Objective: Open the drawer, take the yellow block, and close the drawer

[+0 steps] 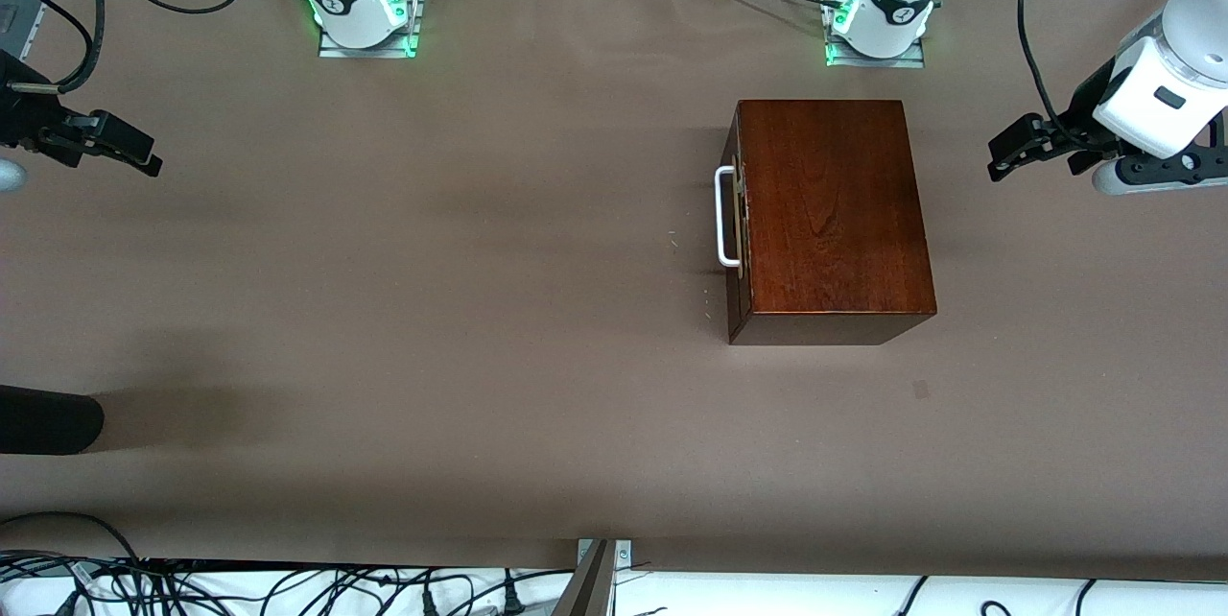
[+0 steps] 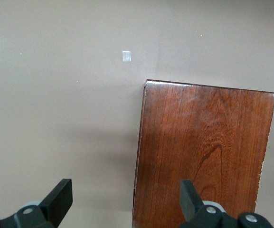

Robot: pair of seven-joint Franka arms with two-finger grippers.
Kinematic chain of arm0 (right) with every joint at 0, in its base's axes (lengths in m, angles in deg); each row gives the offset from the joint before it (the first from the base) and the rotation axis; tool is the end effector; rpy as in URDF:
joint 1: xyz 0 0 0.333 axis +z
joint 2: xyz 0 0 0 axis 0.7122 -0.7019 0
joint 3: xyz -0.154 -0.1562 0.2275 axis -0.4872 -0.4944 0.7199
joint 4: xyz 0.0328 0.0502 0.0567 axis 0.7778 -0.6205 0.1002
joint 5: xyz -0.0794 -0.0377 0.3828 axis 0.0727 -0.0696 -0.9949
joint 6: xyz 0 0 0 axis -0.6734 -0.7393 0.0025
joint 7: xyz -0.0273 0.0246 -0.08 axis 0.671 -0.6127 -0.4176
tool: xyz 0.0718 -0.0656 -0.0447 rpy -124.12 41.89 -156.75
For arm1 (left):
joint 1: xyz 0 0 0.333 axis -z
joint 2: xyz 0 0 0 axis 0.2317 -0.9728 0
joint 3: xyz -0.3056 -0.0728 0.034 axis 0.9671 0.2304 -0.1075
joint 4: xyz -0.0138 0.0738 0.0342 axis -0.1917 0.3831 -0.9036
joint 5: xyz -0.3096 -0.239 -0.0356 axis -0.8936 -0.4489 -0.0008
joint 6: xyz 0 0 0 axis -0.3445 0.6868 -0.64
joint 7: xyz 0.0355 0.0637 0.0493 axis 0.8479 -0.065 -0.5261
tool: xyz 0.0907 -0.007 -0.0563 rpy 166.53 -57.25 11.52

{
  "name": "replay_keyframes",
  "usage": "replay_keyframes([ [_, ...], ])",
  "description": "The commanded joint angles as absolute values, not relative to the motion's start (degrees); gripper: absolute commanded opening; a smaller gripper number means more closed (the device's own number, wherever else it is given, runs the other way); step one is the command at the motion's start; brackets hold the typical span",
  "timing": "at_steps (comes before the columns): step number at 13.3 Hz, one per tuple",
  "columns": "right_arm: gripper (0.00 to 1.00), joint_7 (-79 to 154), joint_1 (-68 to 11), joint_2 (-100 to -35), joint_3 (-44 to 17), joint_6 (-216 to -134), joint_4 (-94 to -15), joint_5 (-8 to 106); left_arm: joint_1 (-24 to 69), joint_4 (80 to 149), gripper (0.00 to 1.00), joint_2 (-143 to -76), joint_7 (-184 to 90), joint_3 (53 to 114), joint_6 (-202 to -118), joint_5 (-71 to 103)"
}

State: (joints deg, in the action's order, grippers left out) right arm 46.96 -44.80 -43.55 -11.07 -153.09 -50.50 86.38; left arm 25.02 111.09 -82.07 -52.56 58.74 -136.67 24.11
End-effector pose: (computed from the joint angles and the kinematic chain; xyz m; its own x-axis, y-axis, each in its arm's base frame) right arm 0.5557 -0.0211 0.5951 0.9934 -0.1142 -0.0124 -0.1141 -0.9935 0.0020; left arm 0.5457 -0.0484 0.5931 0.9916 0.1269 -0.0258 0.1272 -0.9918 0.0109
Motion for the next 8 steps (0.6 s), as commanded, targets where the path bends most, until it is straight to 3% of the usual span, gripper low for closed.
replay_keyframes([
  [1,1.00,46.7,-44.8,-43.7,-11.3,-152.3,-50.0,85.5,25.4,111.6,1.00,-80.9,-50.8,58.3,-136.9,25.1],
  [8,1.00,46.7,-44.8,-44.1,-11.3,-152.4,-49.9,85.4,25.4,109.6,1.00,-81.9,-51.3,58.7,-136.4,24.9],
])
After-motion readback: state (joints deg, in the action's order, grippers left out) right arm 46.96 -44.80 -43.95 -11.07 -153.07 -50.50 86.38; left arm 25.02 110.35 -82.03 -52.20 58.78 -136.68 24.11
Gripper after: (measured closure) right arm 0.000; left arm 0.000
